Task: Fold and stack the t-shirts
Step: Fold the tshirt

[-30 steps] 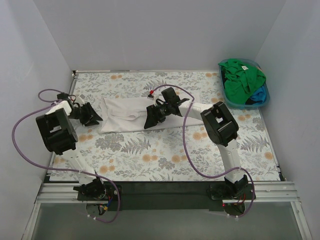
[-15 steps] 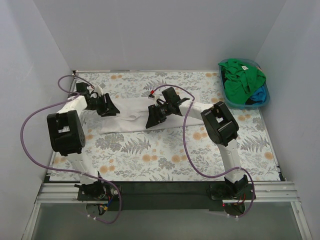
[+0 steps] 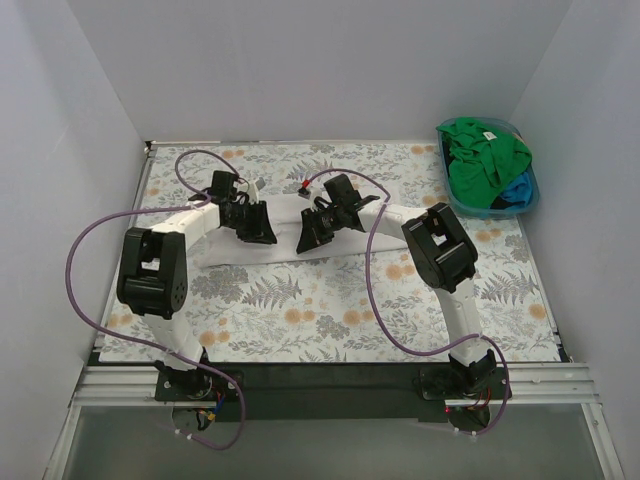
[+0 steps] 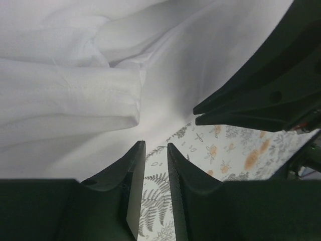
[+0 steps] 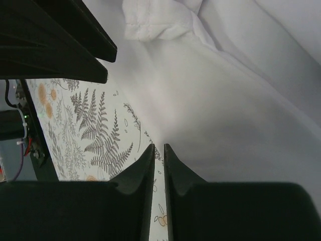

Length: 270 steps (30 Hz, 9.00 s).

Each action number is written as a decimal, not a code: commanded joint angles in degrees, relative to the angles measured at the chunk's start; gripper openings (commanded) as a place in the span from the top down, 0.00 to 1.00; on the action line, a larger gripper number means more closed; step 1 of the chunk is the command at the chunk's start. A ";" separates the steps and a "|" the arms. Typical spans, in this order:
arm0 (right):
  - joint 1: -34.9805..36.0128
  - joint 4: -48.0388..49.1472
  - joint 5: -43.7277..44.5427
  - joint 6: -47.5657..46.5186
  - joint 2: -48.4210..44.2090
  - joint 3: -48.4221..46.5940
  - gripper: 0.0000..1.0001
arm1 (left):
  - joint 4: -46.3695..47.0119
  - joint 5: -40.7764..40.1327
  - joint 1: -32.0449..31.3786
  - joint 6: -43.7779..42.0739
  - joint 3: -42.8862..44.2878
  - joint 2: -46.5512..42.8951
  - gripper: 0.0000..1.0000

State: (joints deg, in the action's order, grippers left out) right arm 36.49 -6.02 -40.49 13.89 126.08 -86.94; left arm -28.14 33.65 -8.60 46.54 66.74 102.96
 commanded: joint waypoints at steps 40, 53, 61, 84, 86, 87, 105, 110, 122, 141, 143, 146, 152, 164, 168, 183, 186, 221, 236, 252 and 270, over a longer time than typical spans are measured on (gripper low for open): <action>-0.28 -2.50 4.28 -0.71 2.50 -1.48 0.95 | -10.01 -10.71 -4.23 -11.74 7.62 -1.27 0.77; -0.37 -3.38 5.42 -0.88 2.85 -0.78 0.99 | -3.15 -23.36 -4.85 -7.52 9.37 6.28 0.75; -0.28 -3.56 5.51 -1.06 2.94 -0.87 0.99 | -3.59 -28.73 -4.67 -10.24 19.73 9.89 0.76; -0.28 -3.74 4.63 -1.32 2.59 -1.22 0.99 | -13.42 -14.42 10.77 -12.01 21.68 7.34 0.77; -0.37 -3.74 4.72 -1.41 2.59 -1.31 0.99 | -15.09 -11.95 12.11 -11.48 22.21 8.31 0.71; -0.28 -3.82 4.81 -1.41 2.59 -1.39 0.99 | -15.19 -9.76 12.90 -11.30 22.03 8.57 0.70; -0.28 -4.09 4.98 -1.50 3.03 -1.13 0.99 | -12.47 -5.70 15.19 -7.87 20.19 13.06 0.70; -0.28 -4.09 4.89 -1.41 3.29 -1.22 0.99 | -11.24 -7.63 15.19 -7.70 18.25 13.06 0.70; -0.28 -4.09 4.89 -1.41 3.47 -1.13 0.99 | -10.62 -9.92 15.02 -7.26 19.74 15.34 0.69; -0.28 -4.09 4.63 -1.23 3.91 -1.22 0.99 | -11.06 -6.67 14.40 -5.59 27.03 16.31 1.00; -0.37 -4.17 4.63 -1.32 3.91 -1.04 0.99 | -11.23 -5.97 14.49 -4.89 28.26 17.45 1.00; -0.28 -4.09 4.54 -1.23 4.00 -0.96 0.99 | -11.15 -4.48 14.31 -3.49 30.81 19.12 1.00; -0.28 -4.09 3.67 -1.23 3.73 -1.22 0.99 | -8.96 -0.70 14.31 -1.02 32.75 19.74 0.73; -0.28 -3.91 0.33 -1.06 -0.83 -2.80 0.99 | -3.58 10.29 15.02 -0.40 18.44 6.73 0.88; -0.28 -3.74 -1.08 -0.71 -3.03 -3.77 0.99 | -4.56 10.04 14.23 -1.98 13.17 5.33 0.98; -1.51 -3.82 -1.43 -1.32 -4.97 -4.21 0.99 | -2.09 0.81 9.39 -0.84 16.75 12.17 1.00; -3.09 -3.82 -1.17 -1.50 -5.58 -3.51 0.99 | -2.18 0.28 7.28 -0.75 18.95 14.46 1.00; -8.98 -9.97 10.33 -10.37 -8.66 0.54 0.99 | -6.40 -19.40 1.13 -1.28 14.91 9.28 0.91; -8.89 -13.49 10.52 -11.78 -5.23 1.16 0.99 | -4.20 -18.45 -0.36 0.12 21.24 13.50 0.91; -9.94 -14.28 6.39 -13.71 -9.10 -1.48 0.99 | -3.06 -17.73 -3.00 -1.28 25.46 18.43 0.74; -18.03 -19.38 15.70 -23.20 1.18 -15.82 0.99 | -10.36 -15.38 2.71 -0.23 4.54 0.49 0.73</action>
State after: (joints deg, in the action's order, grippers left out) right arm 17.45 -23.90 -26.41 -6.70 124.70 -104.03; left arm -37.30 16.19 -7.31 44.88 72.86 103.50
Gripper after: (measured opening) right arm 0.019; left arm 0.279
